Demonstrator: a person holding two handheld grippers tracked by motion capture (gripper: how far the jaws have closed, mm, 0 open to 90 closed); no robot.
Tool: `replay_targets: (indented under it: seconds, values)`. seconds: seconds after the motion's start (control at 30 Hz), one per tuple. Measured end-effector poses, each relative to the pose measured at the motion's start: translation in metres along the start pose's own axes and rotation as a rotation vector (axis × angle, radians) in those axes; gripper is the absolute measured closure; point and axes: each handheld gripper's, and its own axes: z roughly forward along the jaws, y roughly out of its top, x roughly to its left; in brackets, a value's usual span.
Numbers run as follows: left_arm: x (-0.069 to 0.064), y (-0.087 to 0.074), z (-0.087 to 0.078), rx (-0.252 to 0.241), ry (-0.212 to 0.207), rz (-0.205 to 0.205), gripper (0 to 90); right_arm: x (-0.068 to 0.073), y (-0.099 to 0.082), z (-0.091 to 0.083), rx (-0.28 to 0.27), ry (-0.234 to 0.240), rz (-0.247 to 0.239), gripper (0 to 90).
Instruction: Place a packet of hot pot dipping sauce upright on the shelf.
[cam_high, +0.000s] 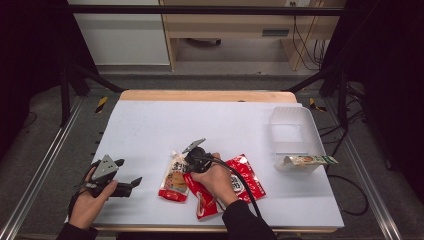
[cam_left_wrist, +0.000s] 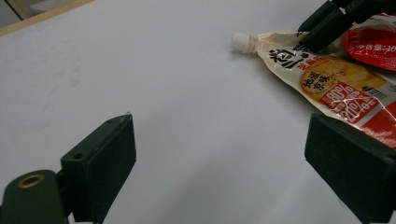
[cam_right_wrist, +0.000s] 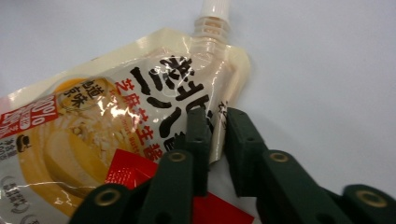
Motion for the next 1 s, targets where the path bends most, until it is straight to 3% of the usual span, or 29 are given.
replay_targets:
  seconds: [0.2, 0.47, 0.73, 0.93, 1.0]
  values:
    - [0.002, -0.001, -0.001, 0.001, 0.003, -0.004, 8.6, 0.004, 0.006, -0.002, -0.012, -0.002, -0.045, 87.6]
    - [0.004, -0.002, -0.003, -0.008, 0.014, -0.021, 8.6, 0.013, 0.021, -0.003, -0.093, -0.008, -0.057, 88.9]
    - [0.006, -0.002, -0.004, -0.012, 0.016, -0.027, 8.6, 0.020, 0.040, -0.017, -0.165, 0.005, -0.104, 89.5]
    - [0.007, -0.002, -0.006, -0.032, 0.016, -0.035, 8.6, 0.022, 0.051, -0.030, -0.224, -0.001, -0.111, 89.6]
    - [0.007, -0.001, -0.007, -0.039, 0.012, -0.033, 8.6, 0.021, 0.054, -0.036, -0.242, -0.005, -0.145, 89.7]
